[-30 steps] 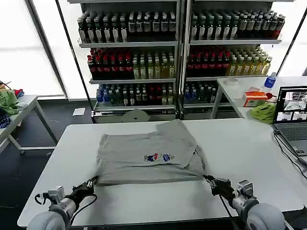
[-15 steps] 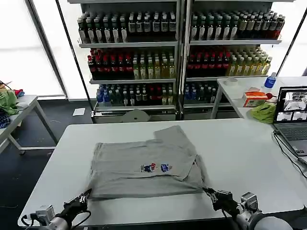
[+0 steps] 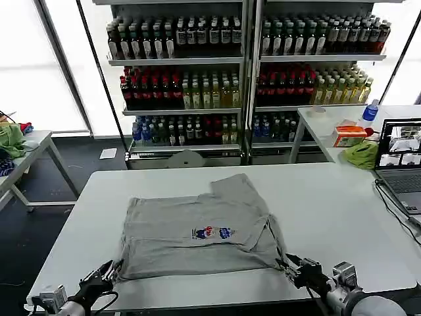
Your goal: Fold and organize the clothes.
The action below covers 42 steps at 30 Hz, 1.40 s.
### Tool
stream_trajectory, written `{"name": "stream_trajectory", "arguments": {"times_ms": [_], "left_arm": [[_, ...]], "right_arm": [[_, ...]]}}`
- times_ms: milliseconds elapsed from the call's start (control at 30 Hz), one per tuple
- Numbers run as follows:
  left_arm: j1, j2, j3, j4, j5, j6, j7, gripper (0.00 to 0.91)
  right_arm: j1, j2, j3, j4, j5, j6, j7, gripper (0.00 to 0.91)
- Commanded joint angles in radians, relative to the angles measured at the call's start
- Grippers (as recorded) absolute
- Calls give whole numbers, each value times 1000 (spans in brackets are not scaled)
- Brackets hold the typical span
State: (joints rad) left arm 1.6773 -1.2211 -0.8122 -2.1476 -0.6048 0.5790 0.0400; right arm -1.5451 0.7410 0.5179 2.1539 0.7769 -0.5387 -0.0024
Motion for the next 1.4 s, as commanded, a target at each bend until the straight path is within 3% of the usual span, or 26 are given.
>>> {"name": "stream_trajectory", "arguments": {"times_ms": [33, 233, 367, 633, 933, 1400], "left_arm": [[-21, 16, -56, 15, -45, 0, 12, 907], [-146, 113, -39, 122, -91, 1, 17, 907], [-284, 176, 21, 226, -94, 0, 30, 907], [-508, 267, 189, 455, -112, -1, 69, 907], [-734, 293, 311, 681, -127, -2, 91, 907], [-934, 244, 454, 866, -109, -3, 97, 907]], "right_arm": [[92, 12, 12, -24, 35, -15, -5, 907], [386, 43, -121, -165, 40, -40, -42, 907], [740, 85, -303, -366, 37, -41, -67, 907], [1135, 252, -545, -797, 22, -40, -117, 907], [1255, 447, -577, -1125, -91, -39, -136, 907], [1248, 535, -564, -1243, -142, -12, -137, 907]]}}
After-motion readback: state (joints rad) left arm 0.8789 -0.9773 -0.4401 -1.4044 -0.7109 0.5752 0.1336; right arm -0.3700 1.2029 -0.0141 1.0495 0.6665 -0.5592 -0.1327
